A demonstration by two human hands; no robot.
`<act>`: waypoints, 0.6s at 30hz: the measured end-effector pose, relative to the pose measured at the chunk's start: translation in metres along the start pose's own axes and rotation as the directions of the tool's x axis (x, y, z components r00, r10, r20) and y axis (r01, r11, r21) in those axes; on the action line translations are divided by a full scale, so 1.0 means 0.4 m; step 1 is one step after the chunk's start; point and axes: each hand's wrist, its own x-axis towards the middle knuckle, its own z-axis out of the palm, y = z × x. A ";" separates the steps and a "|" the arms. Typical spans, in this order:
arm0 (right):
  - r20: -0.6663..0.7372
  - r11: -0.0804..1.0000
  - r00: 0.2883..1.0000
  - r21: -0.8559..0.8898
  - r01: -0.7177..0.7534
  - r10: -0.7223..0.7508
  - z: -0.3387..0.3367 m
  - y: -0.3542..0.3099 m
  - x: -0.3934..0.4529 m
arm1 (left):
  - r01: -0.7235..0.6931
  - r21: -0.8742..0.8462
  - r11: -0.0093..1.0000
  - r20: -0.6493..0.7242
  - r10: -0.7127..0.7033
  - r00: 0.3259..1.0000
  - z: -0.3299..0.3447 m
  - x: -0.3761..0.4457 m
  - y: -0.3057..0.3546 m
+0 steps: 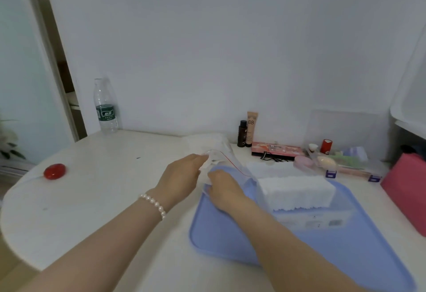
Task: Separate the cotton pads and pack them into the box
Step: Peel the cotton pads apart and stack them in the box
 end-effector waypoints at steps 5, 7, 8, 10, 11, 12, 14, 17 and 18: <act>-0.006 0.985 0.997 -0.155 -0.073 0.073 0.029 -0.028 0.054 | 0.101 -0.074 0.992 -0.109 -0.109 0.988 0.013 0.022 0.018; -0.013 0.990 0.993 -0.065 -0.121 0.121 0.021 -0.031 0.060 | 0.151 -0.174 0.973 -0.182 -0.182 0.966 0.008 0.036 0.023; -0.018 0.990 0.989 0.008 -0.144 0.144 0.017 -0.028 0.062 | 0.159 -0.222 0.962 -0.205 -0.205 0.957 0.006 0.048 0.025; -0.011 0.971 0.983 0.152 -0.182 0.185 0.003 -0.020 0.063 | 0.161 -0.237 0.958 -0.173 -0.205 0.963 0.003 0.081 0.023; 0.014 0.956 0.979 0.210 -0.204 0.205 0.000 -0.013 0.067 | 0.168 -0.205 0.964 -0.117 -0.194 0.974 0.006 0.100 0.019; 0.049 0.947 0.976 0.236 -0.219 0.213 -0.006 -0.005 0.070 | 0.170 -0.170 0.971 -0.065 -0.183 0.981 0.009 0.119 0.016; 0.051 0.923 0.964 0.279 -0.265 0.261 -0.013 0.008 0.079 | 0.180 -0.150 0.972 -0.009 -0.184 0.983 0.013 0.146 0.010; -0.155 0.920 0.944 0.316 -0.231 0.291 -0.034 0.008 0.093 | 0.159 -0.136 0.978 -0.026 -0.164 0.986 0.014 0.177 0.000; -0.193 0.935 0.944 0.291 -0.203 0.266 -0.041 0.003 0.098 | 0.148 -0.132 0.980 -0.036 -0.154 0.987 0.014 0.186 -0.003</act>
